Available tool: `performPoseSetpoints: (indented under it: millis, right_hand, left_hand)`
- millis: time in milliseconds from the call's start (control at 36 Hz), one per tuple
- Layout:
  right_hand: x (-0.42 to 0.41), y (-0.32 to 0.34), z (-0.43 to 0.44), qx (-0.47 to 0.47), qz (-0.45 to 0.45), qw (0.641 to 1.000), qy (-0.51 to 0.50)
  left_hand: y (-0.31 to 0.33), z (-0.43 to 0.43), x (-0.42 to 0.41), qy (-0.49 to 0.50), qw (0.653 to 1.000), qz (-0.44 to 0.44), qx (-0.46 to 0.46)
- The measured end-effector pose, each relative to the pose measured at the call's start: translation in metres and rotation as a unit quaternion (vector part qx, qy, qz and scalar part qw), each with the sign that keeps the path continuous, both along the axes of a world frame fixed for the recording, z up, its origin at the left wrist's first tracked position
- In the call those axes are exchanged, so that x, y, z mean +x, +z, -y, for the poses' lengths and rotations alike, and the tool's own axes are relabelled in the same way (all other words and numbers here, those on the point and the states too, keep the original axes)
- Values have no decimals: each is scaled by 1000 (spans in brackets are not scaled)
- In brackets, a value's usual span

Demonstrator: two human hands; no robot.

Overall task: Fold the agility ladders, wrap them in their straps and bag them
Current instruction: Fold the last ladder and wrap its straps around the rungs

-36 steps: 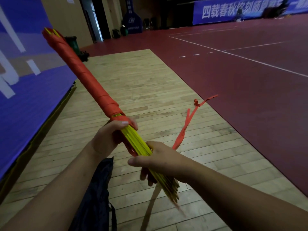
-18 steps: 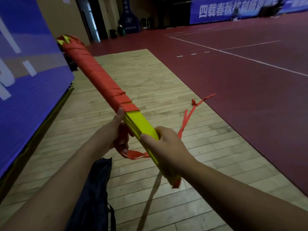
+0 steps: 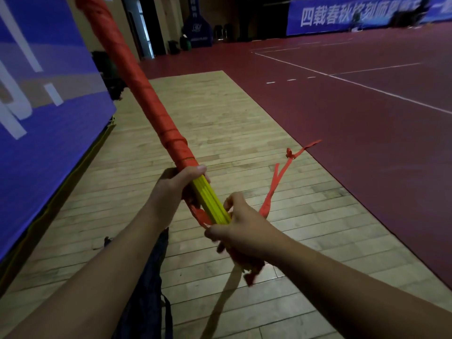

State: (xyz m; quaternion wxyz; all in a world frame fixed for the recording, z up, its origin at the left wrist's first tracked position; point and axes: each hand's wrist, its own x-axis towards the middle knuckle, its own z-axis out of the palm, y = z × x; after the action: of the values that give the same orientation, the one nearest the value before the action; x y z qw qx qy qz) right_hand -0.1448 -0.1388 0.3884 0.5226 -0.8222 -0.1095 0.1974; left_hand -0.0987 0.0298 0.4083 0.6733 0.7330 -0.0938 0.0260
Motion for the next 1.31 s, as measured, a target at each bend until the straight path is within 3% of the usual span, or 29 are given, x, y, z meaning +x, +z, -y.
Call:
performPoseSetpoints:
  millis: [83,222,361,583,639,722,806,861,1056,1167,1250,1306]
  right_hand:
    - [-2,4,-2,22,-13,999,28]
    - [-6,5,-11,45,29,998,-23]
    - [3,-1,-6,-97,176,971,-129]
    - [0,3,4,-126,357,910,-168]
    - [1,5,5,-93,315,935,-131]
    - [7,10,11,13,111,993,-23]
    - [10,11,21,89,-76,990,83]
    - [8,10,25,113,-148,971,152]
    - [2,12,10,126,-86,984,92]
    - [0,13,4,117,-60,991,33]
    - [4,8,3,24,26,999,-42]
    - [7,6,3,-83,115,985,-98]
  left_hand:
    - [4,-4,1,1,1000,1,-15]
    - [4,-13,4,8,997,-77,-20]
    - [1,-18,6,9,982,-131,136]
    - [2,-13,0,-78,994,-47,-58]
    - [0,-25,1,-107,992,-34,-50]
    - [3,-40,1,-147,989,-19,-5]
    - [6,-39,-3,-190,981,-38,11]
    - [6,-36,-4,-199,979,-47,9]
    - [4,-28,0,-122,988,-66,-67]
    - [0,-24,8,-97,992,-77,-25]
    - [-1,-20,10,-83,986,-120,77]
    - [-1,-13,8,-95,981,-124,112]
